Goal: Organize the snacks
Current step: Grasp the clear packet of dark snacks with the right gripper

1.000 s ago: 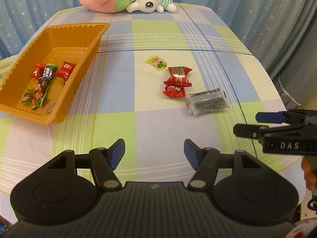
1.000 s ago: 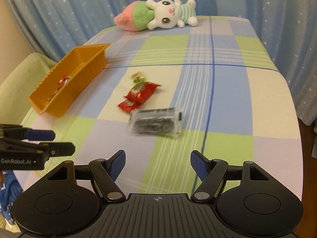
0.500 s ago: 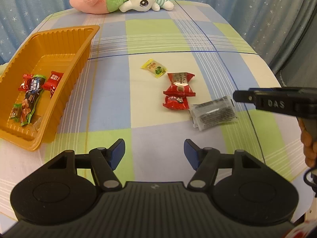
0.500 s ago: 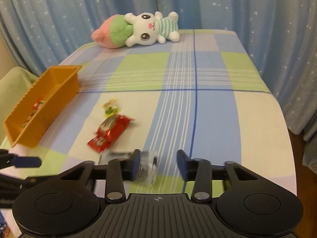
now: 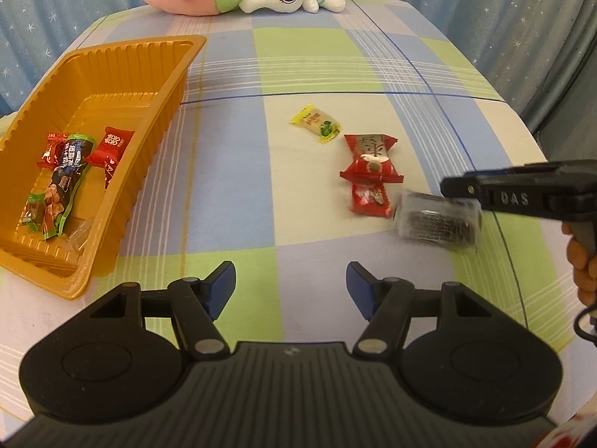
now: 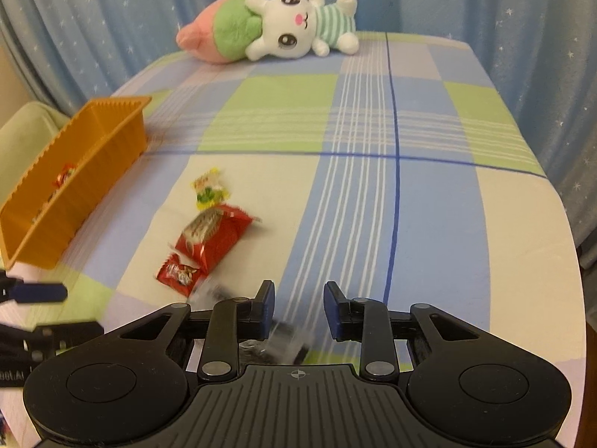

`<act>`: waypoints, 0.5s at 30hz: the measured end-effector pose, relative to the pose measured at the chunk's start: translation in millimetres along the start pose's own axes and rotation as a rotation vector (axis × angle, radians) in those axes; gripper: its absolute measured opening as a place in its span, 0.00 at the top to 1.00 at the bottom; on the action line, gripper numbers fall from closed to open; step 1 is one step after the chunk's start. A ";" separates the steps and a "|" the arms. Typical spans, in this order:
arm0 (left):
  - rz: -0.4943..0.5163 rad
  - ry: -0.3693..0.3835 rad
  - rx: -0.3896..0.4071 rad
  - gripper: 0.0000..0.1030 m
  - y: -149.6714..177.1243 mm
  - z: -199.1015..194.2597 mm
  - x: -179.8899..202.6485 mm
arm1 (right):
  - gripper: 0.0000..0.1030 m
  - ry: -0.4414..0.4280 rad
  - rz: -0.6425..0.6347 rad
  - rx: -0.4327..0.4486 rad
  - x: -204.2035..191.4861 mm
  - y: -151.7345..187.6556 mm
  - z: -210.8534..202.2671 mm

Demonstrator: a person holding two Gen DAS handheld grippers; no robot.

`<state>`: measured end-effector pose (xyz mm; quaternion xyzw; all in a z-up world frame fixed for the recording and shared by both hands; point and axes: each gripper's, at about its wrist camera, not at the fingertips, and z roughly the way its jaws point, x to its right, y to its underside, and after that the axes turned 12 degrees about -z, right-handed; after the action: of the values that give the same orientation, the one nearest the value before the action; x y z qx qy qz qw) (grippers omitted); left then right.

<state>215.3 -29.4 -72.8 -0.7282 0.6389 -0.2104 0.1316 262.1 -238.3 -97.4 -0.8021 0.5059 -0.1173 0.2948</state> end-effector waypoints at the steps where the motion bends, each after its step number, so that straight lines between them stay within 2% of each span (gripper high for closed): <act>1: 0.000 0.000 -0.002 0.39 0.0 0.5 -0.7 | 0.70 -0.005 -0.003 -0.010 -1.4 2.0 -0.2; 11: 0.007 0.001 -0.013 0.39 -1.7 5.3 -4.4 | 0.70 -0.042 0.066 -0.042 -12.7 28.4 -18.5; 15: 0.000 0.009 -0.014 0.39 -3.7 5.7 -5.8 | 0.69 0.013 0.112 -0.036 -18.9 32.0 -27.3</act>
<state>220.8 -23.5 -77.0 -0.7280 0.6411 -0.2094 0.1236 216.3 -241.3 -92.5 -0.7770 0.5539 -0.0966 0.2832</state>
